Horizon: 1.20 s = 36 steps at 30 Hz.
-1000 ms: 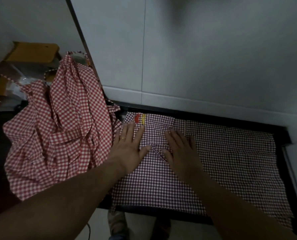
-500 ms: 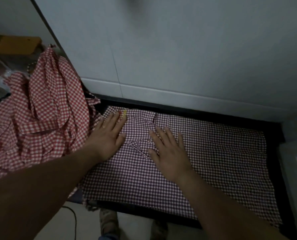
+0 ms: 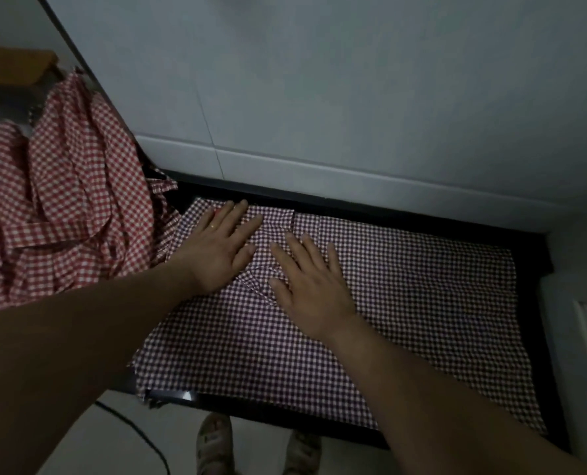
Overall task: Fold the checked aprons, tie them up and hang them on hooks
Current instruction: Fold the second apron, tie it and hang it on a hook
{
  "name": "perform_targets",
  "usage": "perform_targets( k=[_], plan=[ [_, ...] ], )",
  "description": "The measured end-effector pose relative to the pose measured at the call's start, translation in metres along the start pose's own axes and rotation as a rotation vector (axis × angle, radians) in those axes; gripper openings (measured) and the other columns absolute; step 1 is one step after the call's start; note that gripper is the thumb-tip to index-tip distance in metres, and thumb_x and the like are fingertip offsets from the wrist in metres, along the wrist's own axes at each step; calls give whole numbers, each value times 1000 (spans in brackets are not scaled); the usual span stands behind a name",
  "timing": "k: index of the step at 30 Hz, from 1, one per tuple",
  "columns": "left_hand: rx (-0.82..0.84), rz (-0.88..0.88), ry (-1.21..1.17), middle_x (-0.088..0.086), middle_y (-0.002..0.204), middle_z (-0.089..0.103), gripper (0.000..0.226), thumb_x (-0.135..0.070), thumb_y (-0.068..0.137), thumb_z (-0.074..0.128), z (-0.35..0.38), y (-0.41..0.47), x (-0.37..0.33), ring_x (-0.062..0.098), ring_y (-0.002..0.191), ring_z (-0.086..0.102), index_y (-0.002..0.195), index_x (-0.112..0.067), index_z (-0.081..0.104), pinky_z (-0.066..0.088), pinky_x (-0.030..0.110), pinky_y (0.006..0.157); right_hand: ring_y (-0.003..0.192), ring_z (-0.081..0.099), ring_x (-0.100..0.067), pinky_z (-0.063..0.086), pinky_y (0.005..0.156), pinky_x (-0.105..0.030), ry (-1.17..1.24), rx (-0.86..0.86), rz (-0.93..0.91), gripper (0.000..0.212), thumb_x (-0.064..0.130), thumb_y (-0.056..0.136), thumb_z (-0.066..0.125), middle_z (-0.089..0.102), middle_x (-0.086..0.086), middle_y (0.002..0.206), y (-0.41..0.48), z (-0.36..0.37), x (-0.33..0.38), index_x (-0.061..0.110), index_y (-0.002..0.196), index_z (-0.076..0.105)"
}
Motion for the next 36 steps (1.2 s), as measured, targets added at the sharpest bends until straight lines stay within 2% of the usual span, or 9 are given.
perform_targets(
  k=[4, 6, 8, 15, 22, 25, 29, 32, 36],
  plan=[
    [-58, -9, -157, 13, 167, 33, 72, -55, 103, 19, -16, 7, 6, 32, 153, 32, 162, -16, 31, 22, 50, 126, 151, 30, -16, 18, 126, -46, 205, -58, 41, 56, 55, 107, 29, 37, 3, 163, -4, -28, -21, 30, 155, 40],
    [-64, -28, -145, 16, 157, 46, 74, -53, 97, 24, -29, 14, 20, 34, 143, 46, 157, -12, 40, 33, 51, 120, 124, 58, -24, 45, 110, -43, 228, -219, 152, 47, 45, 105, 38, 63, -6, 135, -11, -51, -70, 17, 134, 62],
    [-20, -39, -51, 15, 149, 52, 77, -57, 91, 27, -39, 21, 30, 35, 135, 52, 153, -14, 44, 38, 53, 111, 101, 65, -32, 53, 90, -45, 103, -283, 310, 41, 34, 99, 39, 68, -13, 111, -30, -77, -136, 8, 114, 67],
    [267, -114, 237, 8, 142, 51, 67, -61, 93, 60, -57, 43, 27, 31, 135, 48, 145, -24, 42, 33, 47, 109, 115, 57, -34, 47, 100, -50, -100, 206, 428, 40, 37, 95, 56, 58, -11, 128, -43, -98, -221, 25, 134, 54],
    [276, 37, 85, 4, 112, 66, 25, -40, 95, 66, -78, 36, 5, 22, 95, 57, 103, -25, 48, 43, 39, 88, 96, 54, -20, 39, 89, -40, -188, 414, 344, 37, 48, 80, 73, 56, 4, 105, -42, -105, -227, 33, 103, 48],
    [294, 24, 139, 4, 122, 68, 34, -44, 95, 65, -82, 30, 7, 26, 107, 62, 120, -24, 51, 40, 41, 98, 91, 59, -15, 49, 90, -38, -183, 557, 355, 38, 51, 78, 80, 63, 9, 97, -50, -101, -244, 29, 94, 54],
    [362, -1, 136, 9, 135, 63, 45, -42, 96, 66, -82, 21, 9, 30, 117, 60, 134, -21, 59, 42, 37, 93, 70, 54, -11, 43, 63, -28, -168, 531, 270, 35, 35, 82, 83, 60, 1, 76, -56, -110, -250, 16, 70, 57],
    [235, 16, 54, 11, 120, 68, 32, -36, 95, 68, -107, 23, 4, 30, 97, 59, 121, -18, 61, 40, 33, 76, 82, 60, -24, 48, 74, -35, -129, 424, 322, 22, 20, 82, 83, 67, -10, 92, -55, -138, -254, 12, 85, 63],
    [28, 32, 191, 9, 114, 70, 29, -41, 95, 62, -149, 18, 3, 35, 102, 66, 116, -21, 58, 49, 38, 77, 119, 64, -34, 45, 96, -37, -206, 334, 315, 44, 24, 86, 81, 69, -14, 130, -52, -176, -249, 14, 128, 71]
  ],
)
Point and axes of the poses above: each hand's wrist, its own y-axis towards the middle knuckle, its own z-axis out of the palm, x = y × z, the point moved 7 cm from there along y, towards the middle knuckle
